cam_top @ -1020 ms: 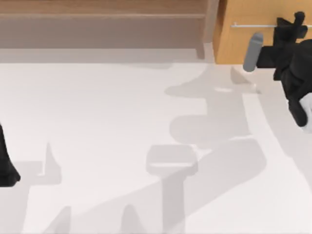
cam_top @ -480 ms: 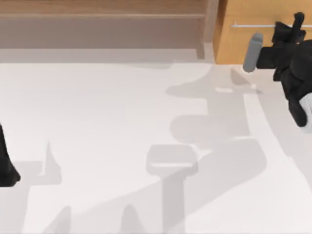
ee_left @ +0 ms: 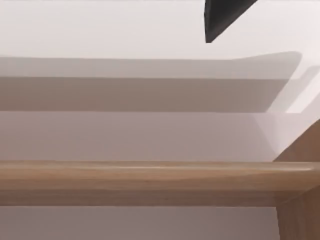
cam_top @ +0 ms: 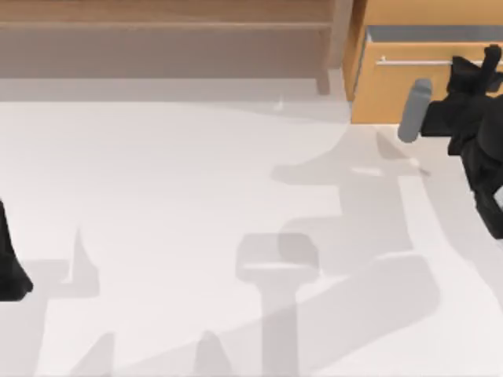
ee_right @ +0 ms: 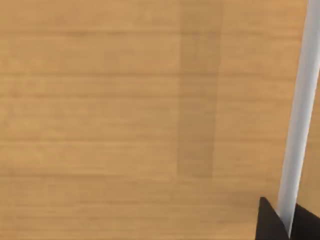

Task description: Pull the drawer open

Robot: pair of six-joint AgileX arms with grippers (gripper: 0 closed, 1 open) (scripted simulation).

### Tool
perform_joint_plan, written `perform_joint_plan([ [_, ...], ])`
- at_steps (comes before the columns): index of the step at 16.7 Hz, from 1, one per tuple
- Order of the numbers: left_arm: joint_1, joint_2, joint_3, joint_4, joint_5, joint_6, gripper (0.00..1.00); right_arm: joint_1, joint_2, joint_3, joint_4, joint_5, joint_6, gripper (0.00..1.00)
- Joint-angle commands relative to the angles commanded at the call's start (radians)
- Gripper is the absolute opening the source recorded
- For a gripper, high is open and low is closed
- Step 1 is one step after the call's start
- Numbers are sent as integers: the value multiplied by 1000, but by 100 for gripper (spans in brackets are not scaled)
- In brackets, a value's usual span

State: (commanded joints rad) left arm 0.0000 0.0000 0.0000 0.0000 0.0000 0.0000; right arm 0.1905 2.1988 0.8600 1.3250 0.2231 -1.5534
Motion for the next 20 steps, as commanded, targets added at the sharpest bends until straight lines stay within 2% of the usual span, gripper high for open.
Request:
perform_joint_plan([
  [3, 0, 0, 0, 0, 0, 0, 100, 13, -37, -81, 48, 9, 0, 0],
  [9, 0, 0, 0, 0, 0, 0, 100, 13, -43, -98, 59, 12, -1, 0],
  [20, 0, 0, 0, 0, 0, 0, 100, 57, -136, -344, 208, 58, 1, 0],
])
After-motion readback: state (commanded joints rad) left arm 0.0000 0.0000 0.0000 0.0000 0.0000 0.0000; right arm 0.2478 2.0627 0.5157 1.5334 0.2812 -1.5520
